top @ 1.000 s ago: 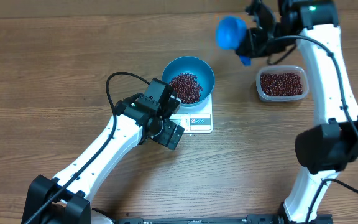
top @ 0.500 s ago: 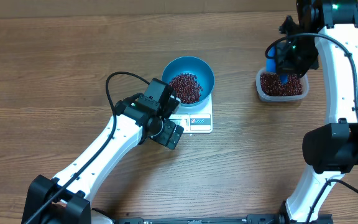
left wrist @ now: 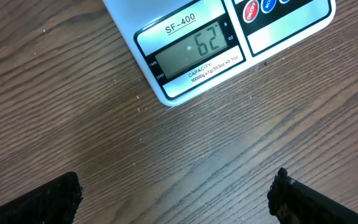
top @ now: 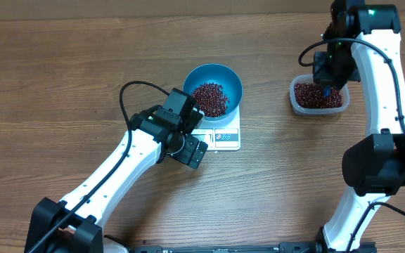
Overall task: Scoop item into bowl and weigh 150g on scale
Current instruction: 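Lower the scoop into the red beans in the tub with right gripper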
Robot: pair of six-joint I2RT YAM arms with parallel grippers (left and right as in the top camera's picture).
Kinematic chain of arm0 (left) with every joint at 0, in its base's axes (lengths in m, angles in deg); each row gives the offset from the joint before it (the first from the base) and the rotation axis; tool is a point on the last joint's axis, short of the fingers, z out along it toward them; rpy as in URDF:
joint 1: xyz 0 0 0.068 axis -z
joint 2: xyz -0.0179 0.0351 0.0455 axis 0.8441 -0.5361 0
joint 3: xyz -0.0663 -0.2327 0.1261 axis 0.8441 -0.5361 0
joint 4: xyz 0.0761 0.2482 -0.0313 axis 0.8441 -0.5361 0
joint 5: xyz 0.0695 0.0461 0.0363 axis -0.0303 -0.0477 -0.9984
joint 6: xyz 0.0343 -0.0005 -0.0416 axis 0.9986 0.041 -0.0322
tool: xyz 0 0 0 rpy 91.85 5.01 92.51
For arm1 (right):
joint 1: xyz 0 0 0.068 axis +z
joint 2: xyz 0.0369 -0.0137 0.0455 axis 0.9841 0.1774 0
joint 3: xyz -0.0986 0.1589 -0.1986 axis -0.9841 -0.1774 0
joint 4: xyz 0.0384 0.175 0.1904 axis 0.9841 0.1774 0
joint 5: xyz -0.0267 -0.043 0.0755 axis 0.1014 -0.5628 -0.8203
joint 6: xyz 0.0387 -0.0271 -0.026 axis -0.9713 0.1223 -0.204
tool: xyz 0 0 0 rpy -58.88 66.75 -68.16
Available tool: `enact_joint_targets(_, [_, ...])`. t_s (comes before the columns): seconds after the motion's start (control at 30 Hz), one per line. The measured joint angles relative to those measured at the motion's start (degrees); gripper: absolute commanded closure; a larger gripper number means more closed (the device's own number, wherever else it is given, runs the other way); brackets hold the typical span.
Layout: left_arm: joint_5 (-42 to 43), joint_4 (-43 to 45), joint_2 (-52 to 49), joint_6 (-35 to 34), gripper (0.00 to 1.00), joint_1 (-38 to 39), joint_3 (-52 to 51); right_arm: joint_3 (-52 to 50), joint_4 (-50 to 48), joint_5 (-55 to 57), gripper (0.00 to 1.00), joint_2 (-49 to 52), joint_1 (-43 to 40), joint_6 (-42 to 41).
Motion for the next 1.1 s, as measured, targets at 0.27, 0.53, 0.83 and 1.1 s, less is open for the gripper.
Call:
enact_joint_targets(0.27, [0.0, 0.0, 0.0, 0.0, 0.01, 0.0, 0.0, -4.0, -2.1, 1.4, 0.96, 0.0, 0.0, -0.2])
enact_joint_targets(0.53, [0.0, 0.0, 0.0, 0.0, 0.01, 0.0, 0.0, -10.1, -5.0, 8.2, 0.96, 0.0, 0.2, -0.2])
enact_joint_targets(0.83, [0.0, 0.0, 0.0, 0.0, 0.00, 0.0, 0.0, -21.4, -11.4, 15.6, 0.96, 0.0, 1.5, 2.9])
enact_joint_targets(1.1, [0.0, 0.0, 0.0, 0.0, 0.00, 0.0, 0.0, -21.8, -12.4, 13.0, 0.96, 0.0, 5.4, 9.1])
